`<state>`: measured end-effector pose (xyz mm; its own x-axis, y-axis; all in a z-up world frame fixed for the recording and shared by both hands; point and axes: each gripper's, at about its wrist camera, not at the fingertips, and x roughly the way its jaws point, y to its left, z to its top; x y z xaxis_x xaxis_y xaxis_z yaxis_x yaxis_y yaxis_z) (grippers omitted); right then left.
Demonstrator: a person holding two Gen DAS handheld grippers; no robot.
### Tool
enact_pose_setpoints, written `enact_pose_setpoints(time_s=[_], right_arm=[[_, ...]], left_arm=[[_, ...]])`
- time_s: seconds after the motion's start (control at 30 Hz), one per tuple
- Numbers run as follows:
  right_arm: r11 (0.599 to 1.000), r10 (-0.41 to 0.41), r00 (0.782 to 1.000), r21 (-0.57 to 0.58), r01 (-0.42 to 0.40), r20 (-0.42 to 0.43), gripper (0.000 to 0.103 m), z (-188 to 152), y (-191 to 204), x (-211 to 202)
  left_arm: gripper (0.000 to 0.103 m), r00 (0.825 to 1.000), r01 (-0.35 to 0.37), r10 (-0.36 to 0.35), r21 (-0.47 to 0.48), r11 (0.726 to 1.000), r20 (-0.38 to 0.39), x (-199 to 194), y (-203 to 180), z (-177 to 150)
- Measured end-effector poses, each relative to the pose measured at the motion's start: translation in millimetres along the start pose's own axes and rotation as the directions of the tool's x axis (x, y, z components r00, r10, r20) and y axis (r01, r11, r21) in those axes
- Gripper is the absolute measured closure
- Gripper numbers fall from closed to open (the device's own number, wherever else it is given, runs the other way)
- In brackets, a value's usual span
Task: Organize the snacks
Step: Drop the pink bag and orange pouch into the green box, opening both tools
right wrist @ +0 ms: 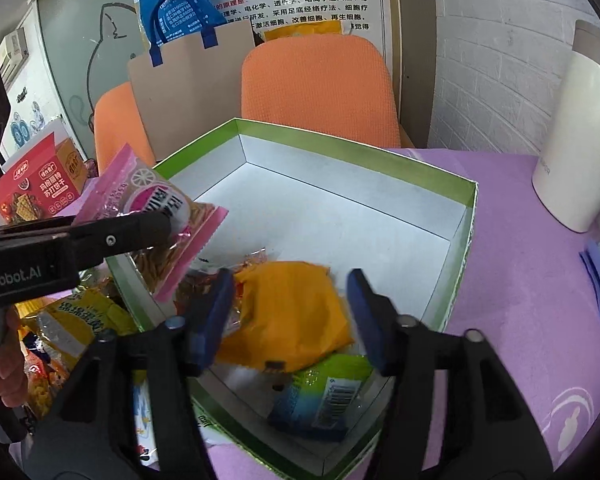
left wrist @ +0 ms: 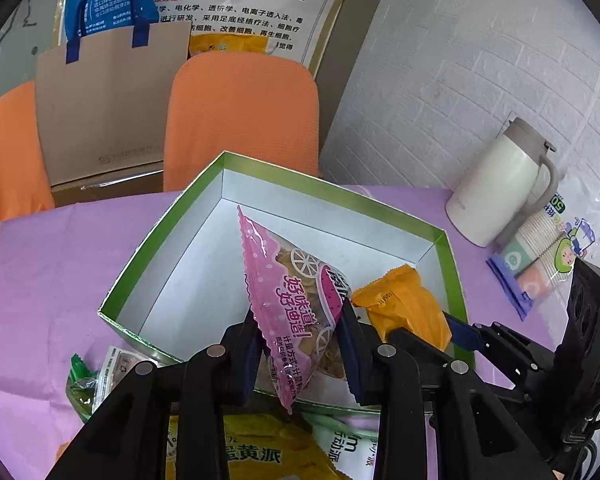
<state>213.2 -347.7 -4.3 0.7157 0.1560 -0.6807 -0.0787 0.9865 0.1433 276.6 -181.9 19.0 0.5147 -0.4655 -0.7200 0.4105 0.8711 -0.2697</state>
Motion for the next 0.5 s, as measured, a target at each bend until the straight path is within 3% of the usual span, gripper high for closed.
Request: enact_pose_setpoints(time_s=[0.03, 0.1, 0.17, 0.27, 0.5], right_arm=[[1.000, -0.015, 1.000, -0.008, 0.015, 0.016, 0.012, -1, 1, -3], [0.999, -0.013, 0.998, -0.031, 0.014, 0.054, 0.010, -3, 3, -10], [0.999, -0.003, 0.997, -0.037, 0.006, 0.074, 0.010, -4, 4, -18], [0.999, -0.013, 0.997, -0.031, 0.015, 0.080, 0.008, -5, 6, -29], [0.999, 0.033, 0.996, 0.010, -0.034, 0.088, 0.004, -10, 17, -69]], left_arm=[[0.065, 1.000, -0.002, 0.002, 0.003, 1.000, -0.006, 3, 2, 0], [0.050, 1.000, -0.009, 0.009, -0.001, 1.000, -0.011, 5, 5, -2], [0.015, 1.000, -0.006, 0.006, -0.021, 1.000, 0.020, 0, 8, -2], [0.006, 0.994, -0.014, 0.020, -0.052, 0.999, 0.108, -18, 13, -1], [0.003, 0.990, -0.048, 0.052, -0.030, 0.998, 0.130, -50, 7, -8]])
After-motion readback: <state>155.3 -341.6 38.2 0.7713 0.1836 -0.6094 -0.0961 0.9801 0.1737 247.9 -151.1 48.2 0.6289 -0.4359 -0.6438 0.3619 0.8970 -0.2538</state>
